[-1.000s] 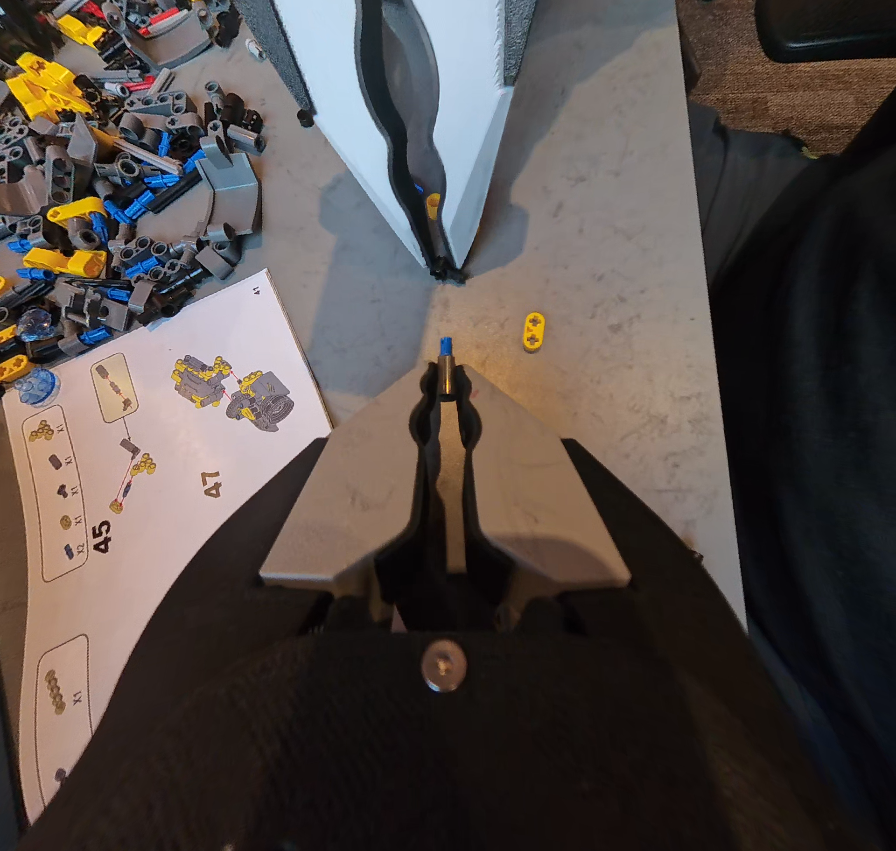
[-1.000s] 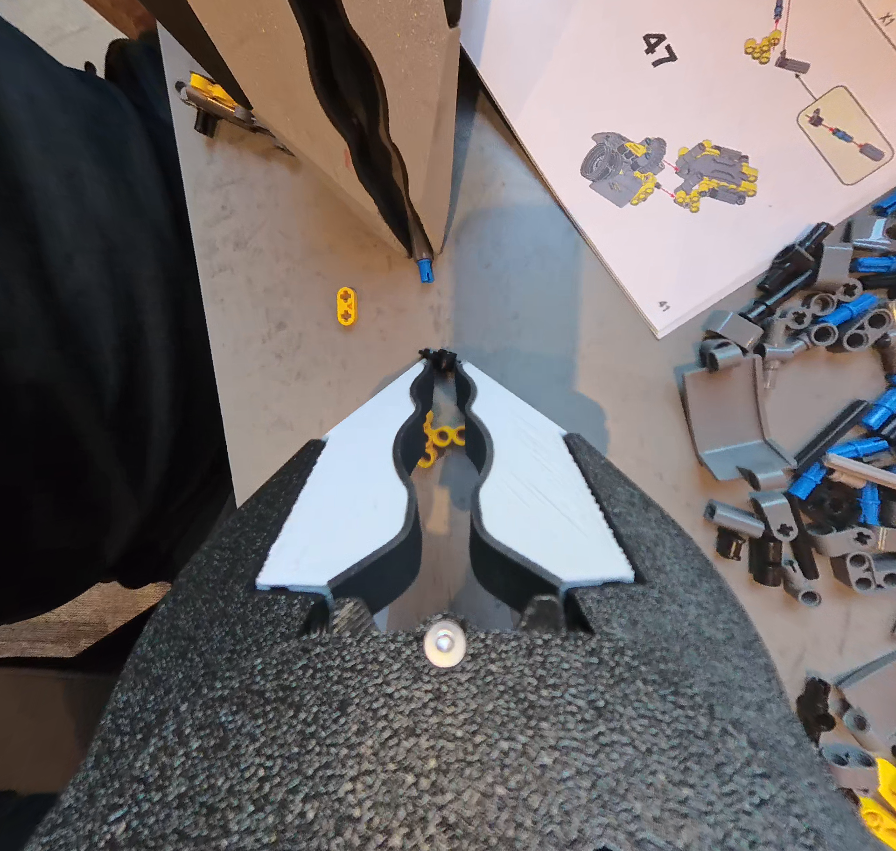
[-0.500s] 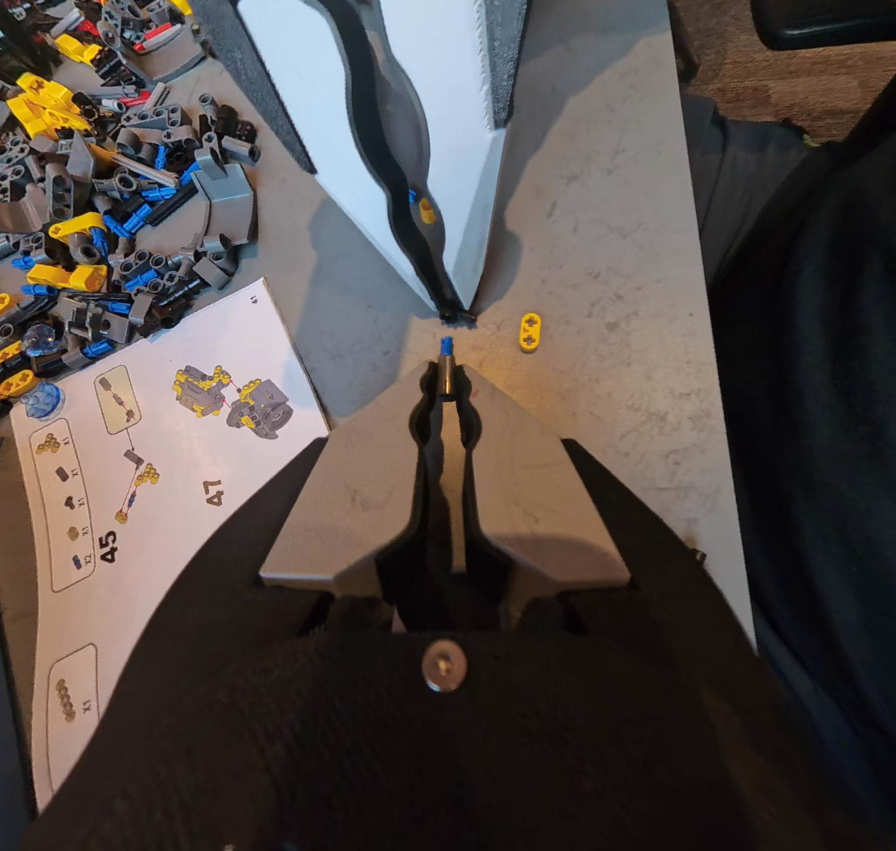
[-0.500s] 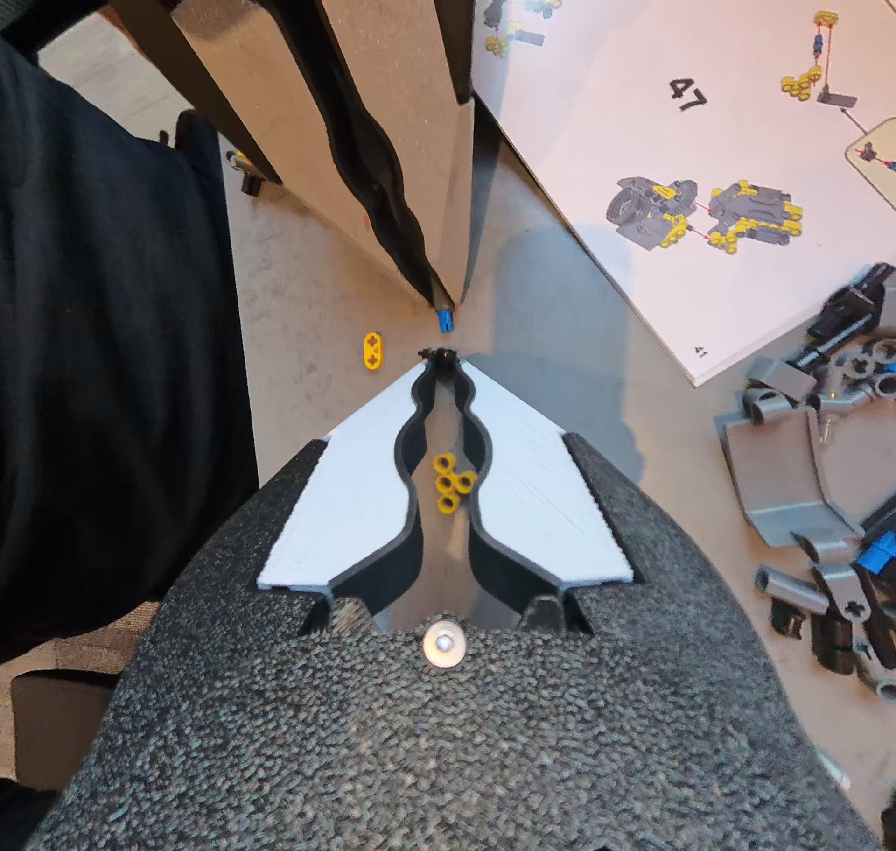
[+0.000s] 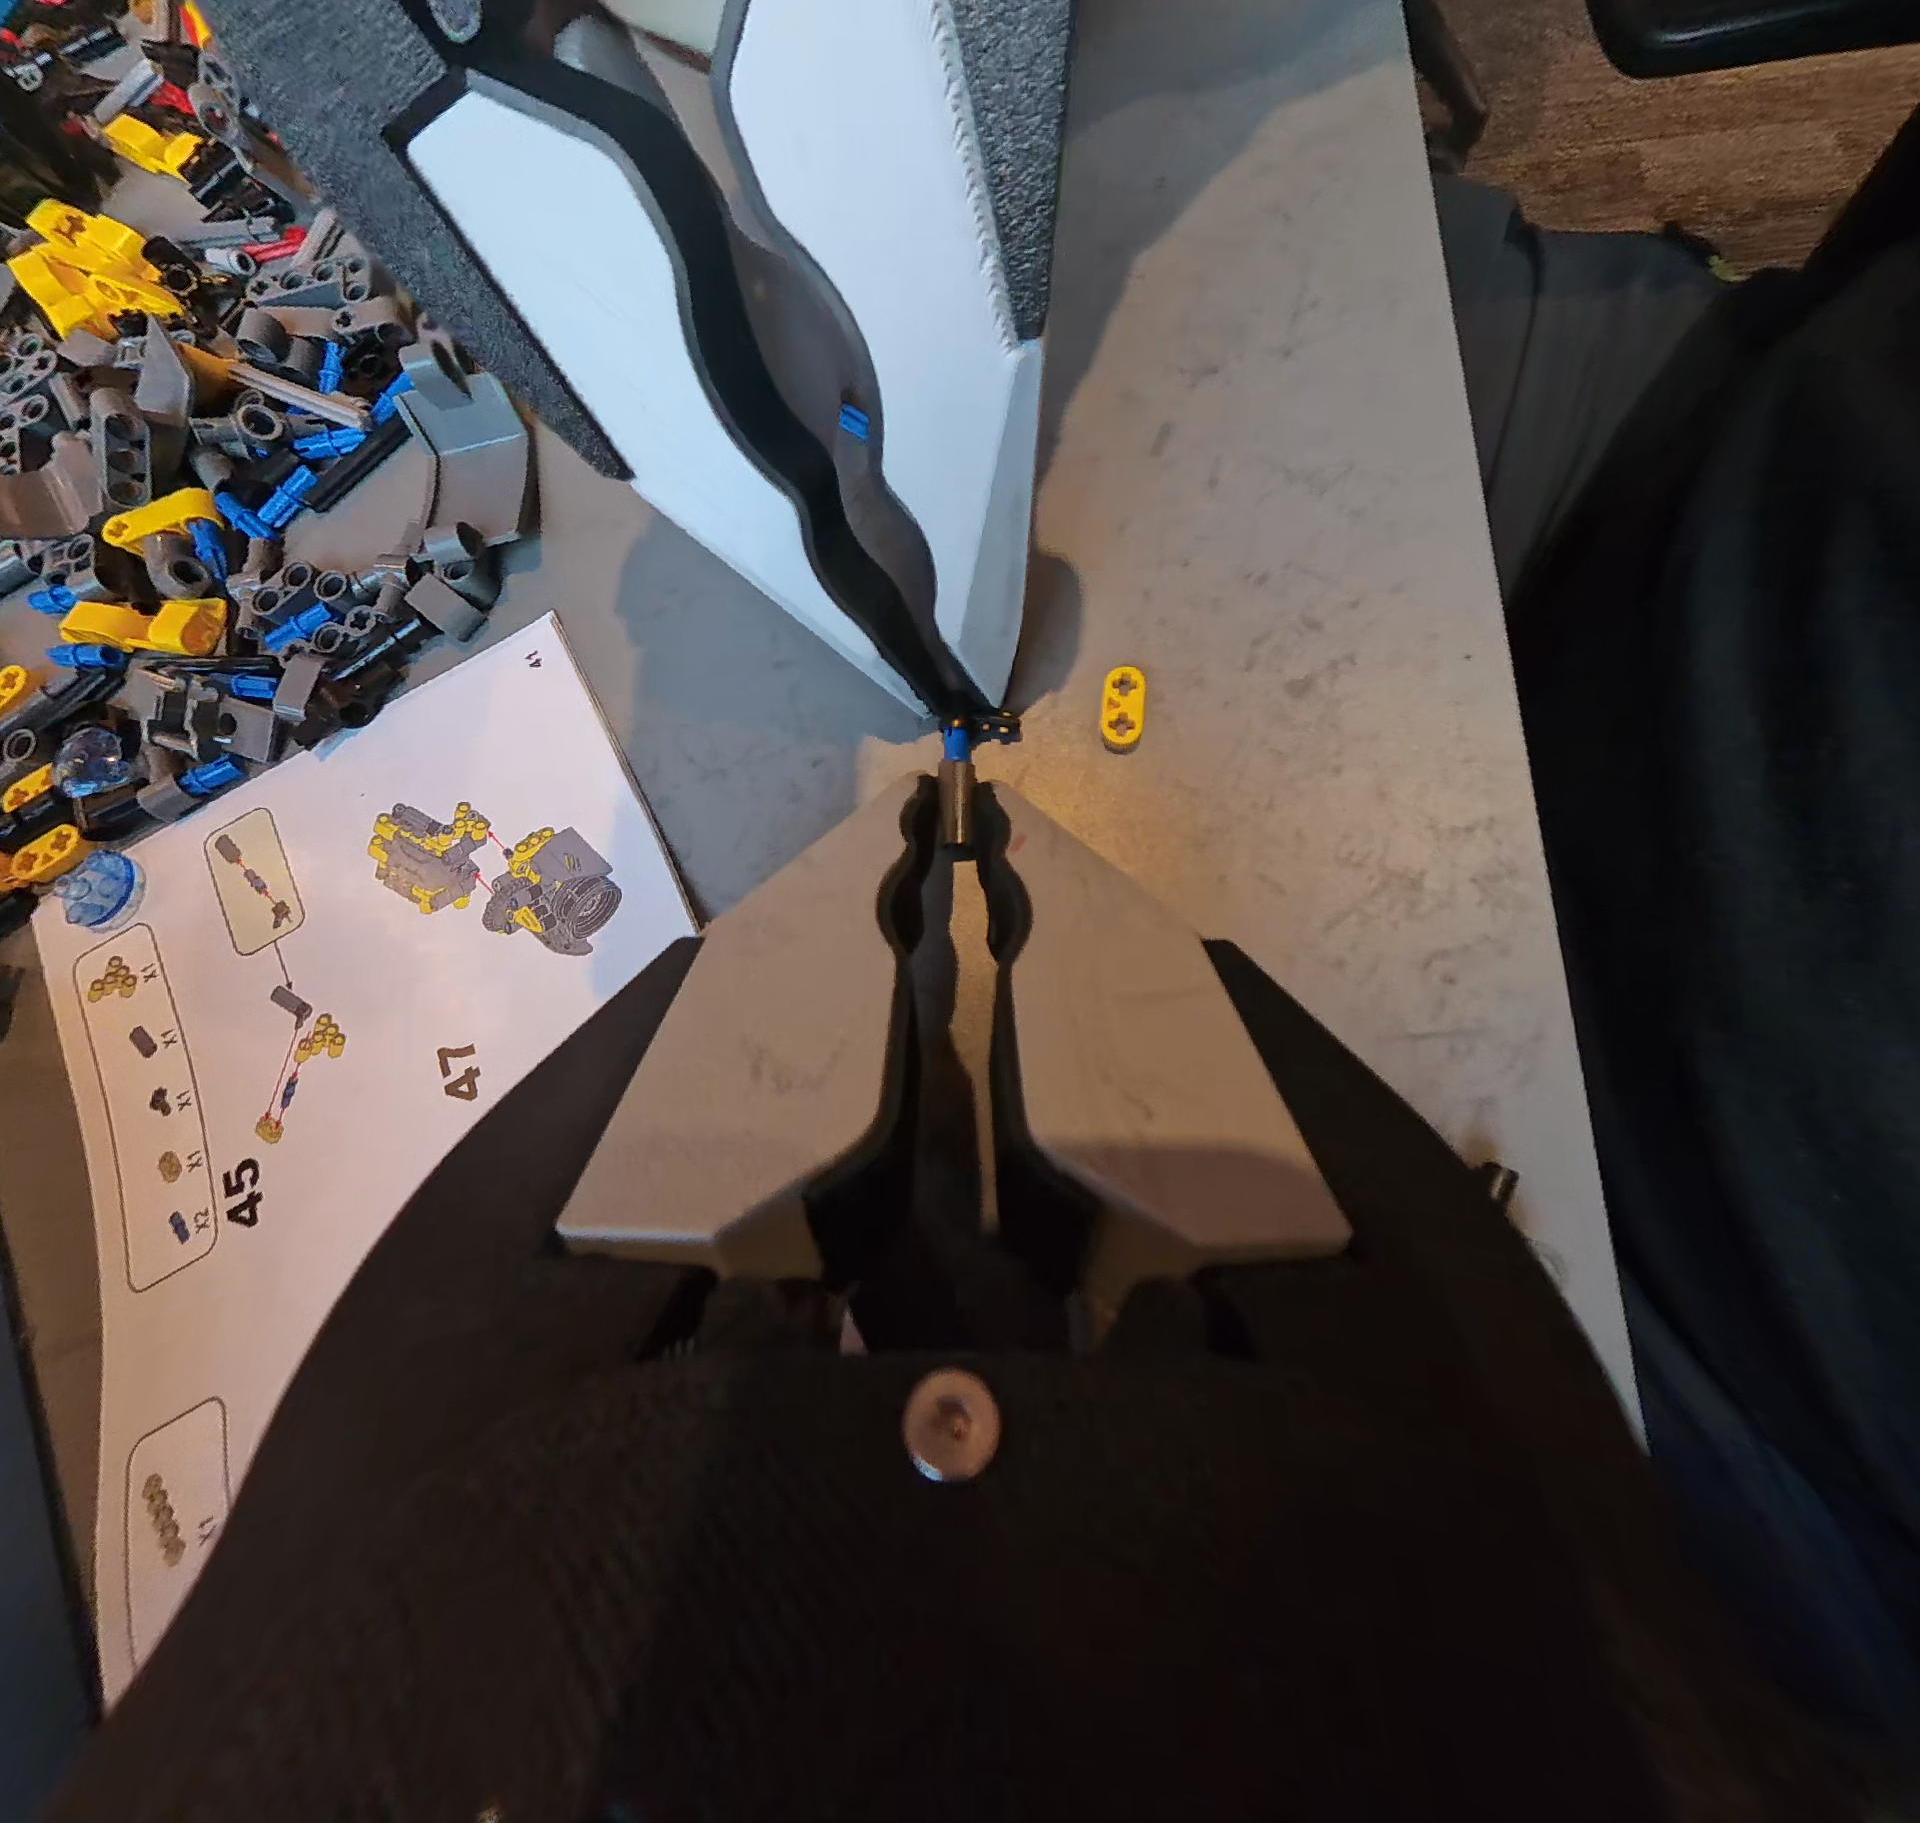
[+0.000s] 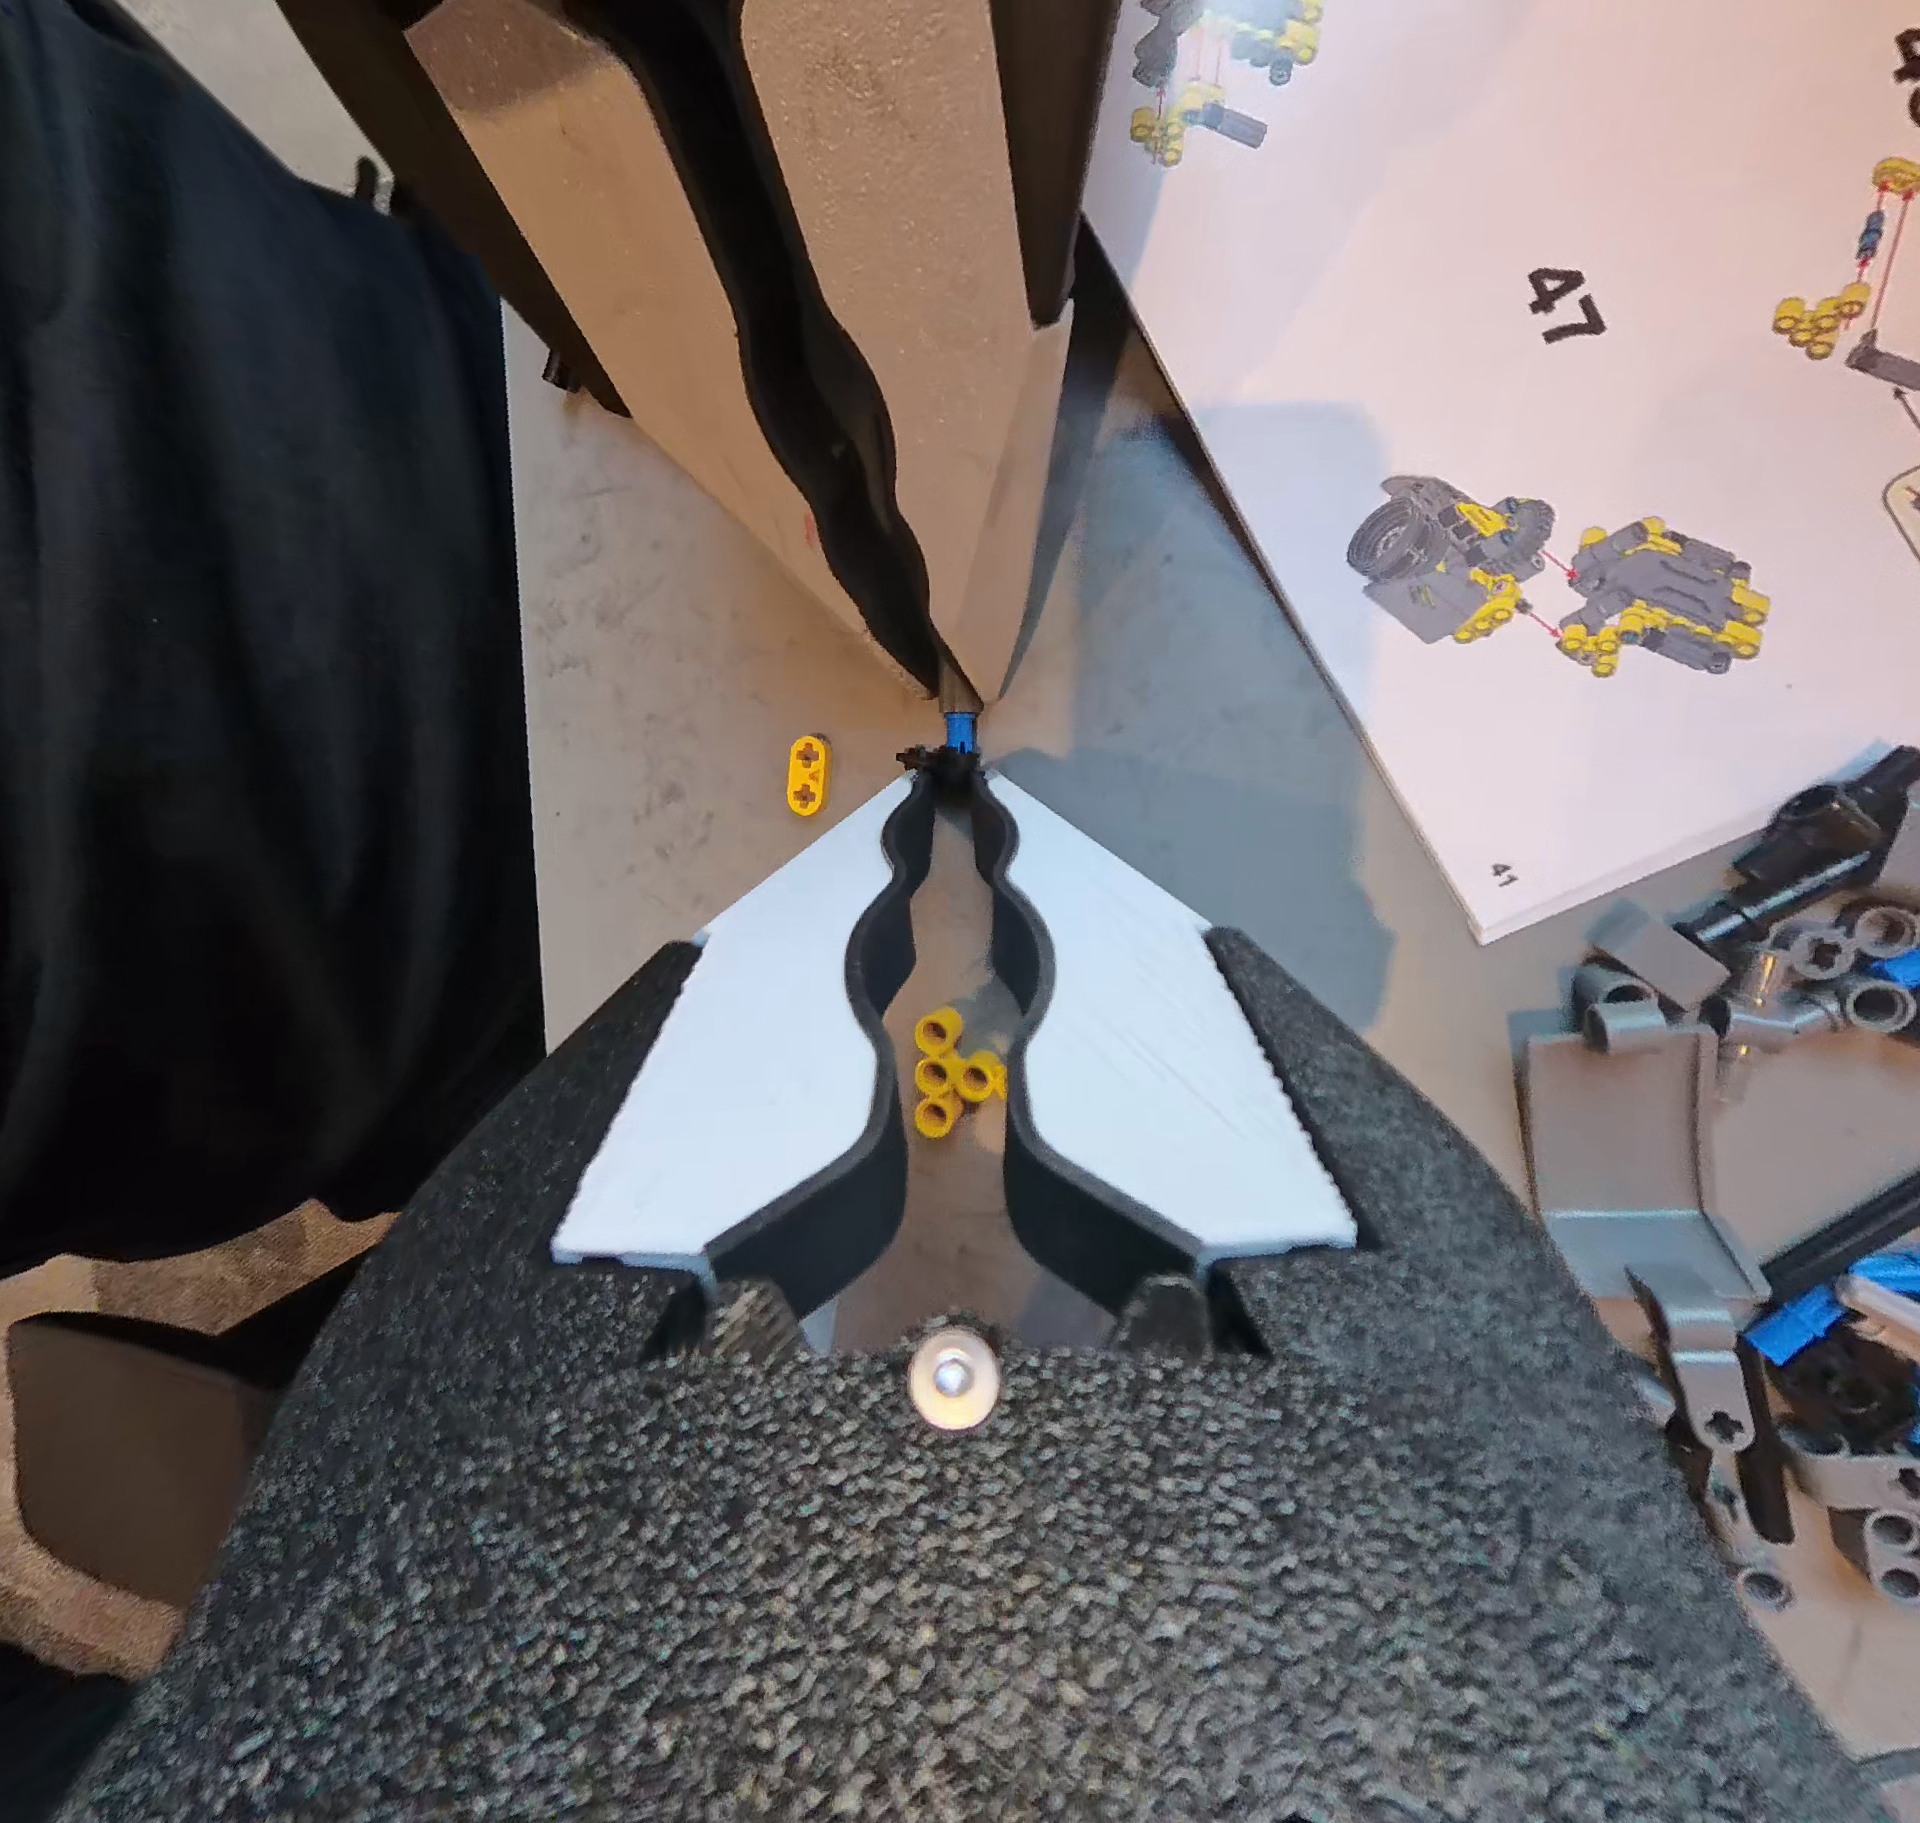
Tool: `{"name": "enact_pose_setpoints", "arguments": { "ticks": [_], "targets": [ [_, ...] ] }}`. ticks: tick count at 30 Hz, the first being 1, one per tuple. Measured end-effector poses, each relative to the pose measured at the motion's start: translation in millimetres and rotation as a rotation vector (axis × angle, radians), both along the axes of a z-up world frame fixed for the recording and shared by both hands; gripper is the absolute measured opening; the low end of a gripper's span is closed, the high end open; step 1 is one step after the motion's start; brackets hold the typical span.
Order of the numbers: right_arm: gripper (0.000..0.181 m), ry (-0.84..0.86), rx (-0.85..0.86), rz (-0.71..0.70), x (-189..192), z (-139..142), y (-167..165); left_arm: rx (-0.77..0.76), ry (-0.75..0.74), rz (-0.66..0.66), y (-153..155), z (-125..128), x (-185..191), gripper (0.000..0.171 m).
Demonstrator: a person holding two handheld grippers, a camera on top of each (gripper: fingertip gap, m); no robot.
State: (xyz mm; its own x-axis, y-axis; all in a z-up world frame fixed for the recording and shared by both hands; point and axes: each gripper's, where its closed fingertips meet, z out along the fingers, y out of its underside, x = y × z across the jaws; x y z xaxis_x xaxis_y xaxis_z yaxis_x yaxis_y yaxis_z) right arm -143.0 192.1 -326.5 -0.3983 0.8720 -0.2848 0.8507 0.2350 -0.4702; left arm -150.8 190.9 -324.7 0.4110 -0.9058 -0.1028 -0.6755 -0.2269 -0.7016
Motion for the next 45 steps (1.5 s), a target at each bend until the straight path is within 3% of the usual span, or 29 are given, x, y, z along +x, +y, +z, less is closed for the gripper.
{"name": "enact_pose_setpoints", "arguments": {
  "ticks": [21,45],
  "targets": [
    [0.006,0.059,0.112,0.131,-0.7,-0.8,-3.2,0.003,-0.004,-0.026,-3.4,-0.1,0.1,0.003],
    [0.006,0.117,0.149,0.100,-2.0,-0.9,-0.9,0.017,-0.001,-0.012,-0.5,0.6,-1.8,0.004]
  ]
}}
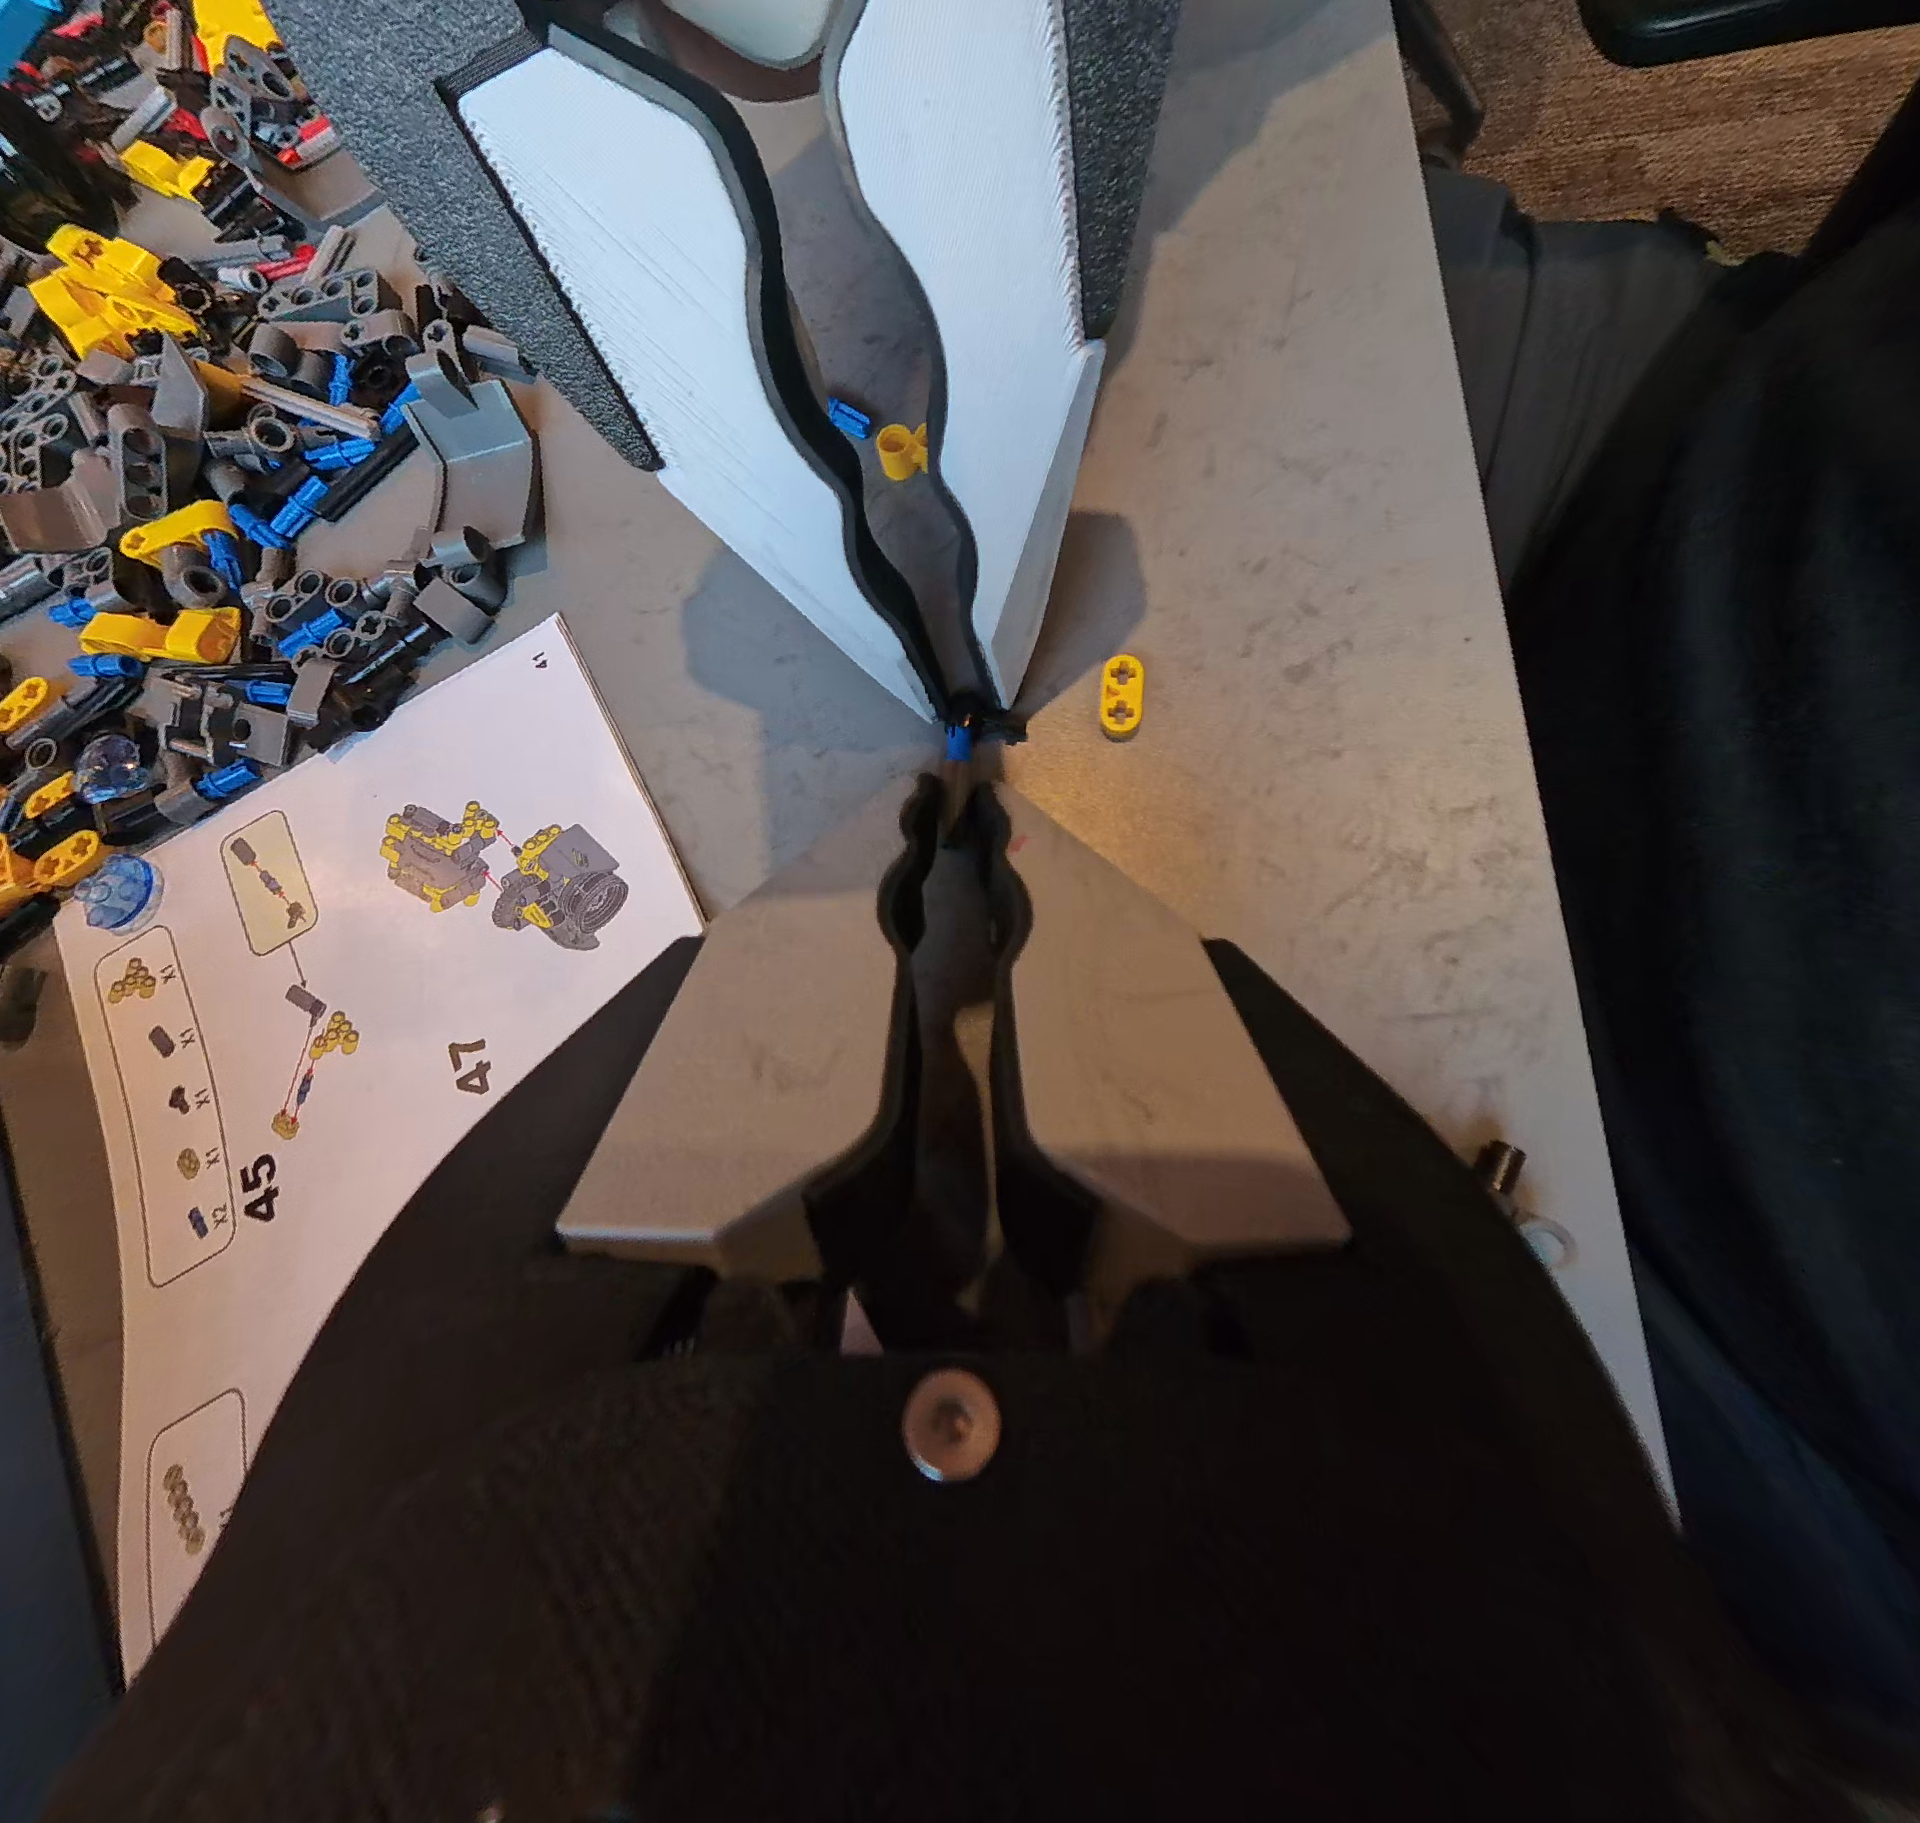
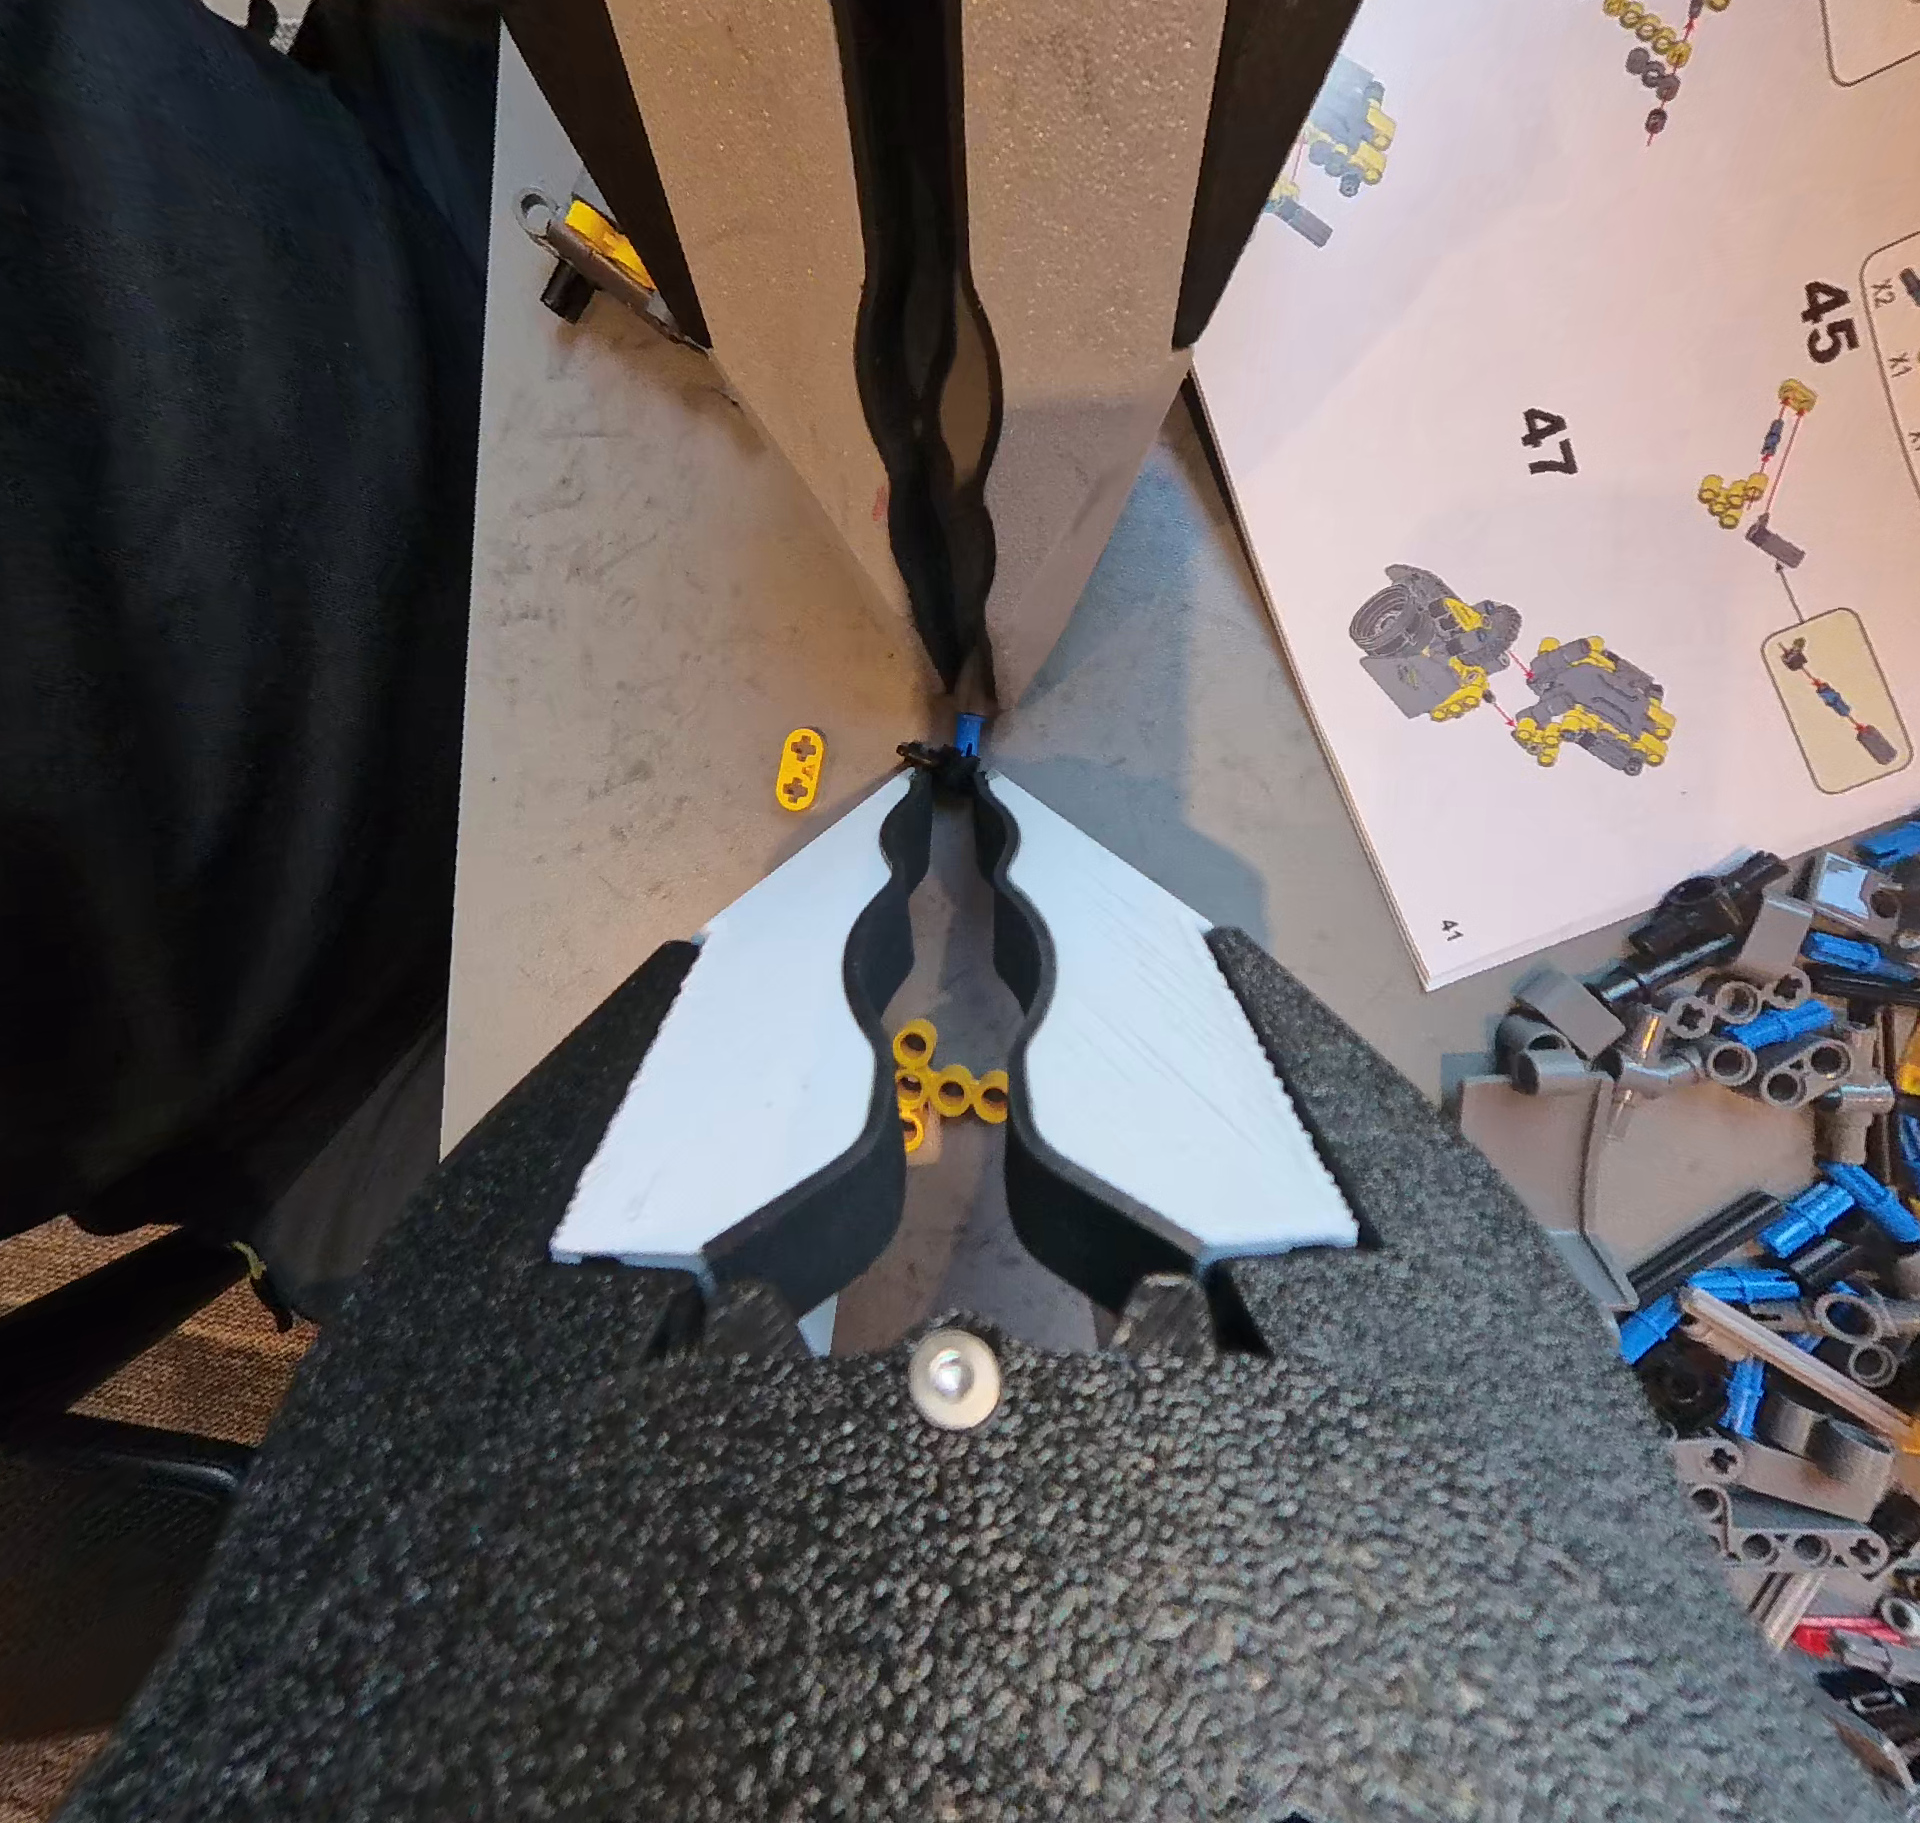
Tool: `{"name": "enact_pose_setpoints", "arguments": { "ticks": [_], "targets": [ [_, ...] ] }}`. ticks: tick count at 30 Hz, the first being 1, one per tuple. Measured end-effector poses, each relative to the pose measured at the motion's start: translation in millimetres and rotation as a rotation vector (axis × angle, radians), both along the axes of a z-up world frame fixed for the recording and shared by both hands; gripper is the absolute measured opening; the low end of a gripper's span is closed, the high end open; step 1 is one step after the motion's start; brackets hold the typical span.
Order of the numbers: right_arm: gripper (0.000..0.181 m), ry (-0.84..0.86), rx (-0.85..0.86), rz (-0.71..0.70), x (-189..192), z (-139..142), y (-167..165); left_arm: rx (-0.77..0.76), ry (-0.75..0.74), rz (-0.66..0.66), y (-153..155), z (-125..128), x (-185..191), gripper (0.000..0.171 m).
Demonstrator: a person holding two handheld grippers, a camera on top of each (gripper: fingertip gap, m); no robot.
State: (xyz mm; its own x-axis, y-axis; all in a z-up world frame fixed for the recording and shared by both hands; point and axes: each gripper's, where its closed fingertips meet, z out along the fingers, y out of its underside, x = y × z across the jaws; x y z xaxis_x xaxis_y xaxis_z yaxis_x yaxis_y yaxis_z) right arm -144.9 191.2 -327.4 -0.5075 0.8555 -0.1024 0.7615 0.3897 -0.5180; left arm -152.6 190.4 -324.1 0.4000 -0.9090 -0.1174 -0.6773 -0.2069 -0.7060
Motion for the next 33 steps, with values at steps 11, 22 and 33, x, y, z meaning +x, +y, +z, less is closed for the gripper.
{"name": "enact_pose_setpoints", "arguments": {
  "ticks": [11,22,33],
  "targets": [
    [0.007,0.018,-0.003,-0.025,1,0,1,0.039,0.023,0.015,3,0,-3,0.003],
    [0.007,0.074,0.004,-0.125,3,1,12,0.041,0.023,0.030,5,0,-5,0.004],
    [0.015,0.089,-0.027,-0.170,1,5,14,-0.013,-0.007,0.030,5,-1,-4,0.004]
  ]
}}
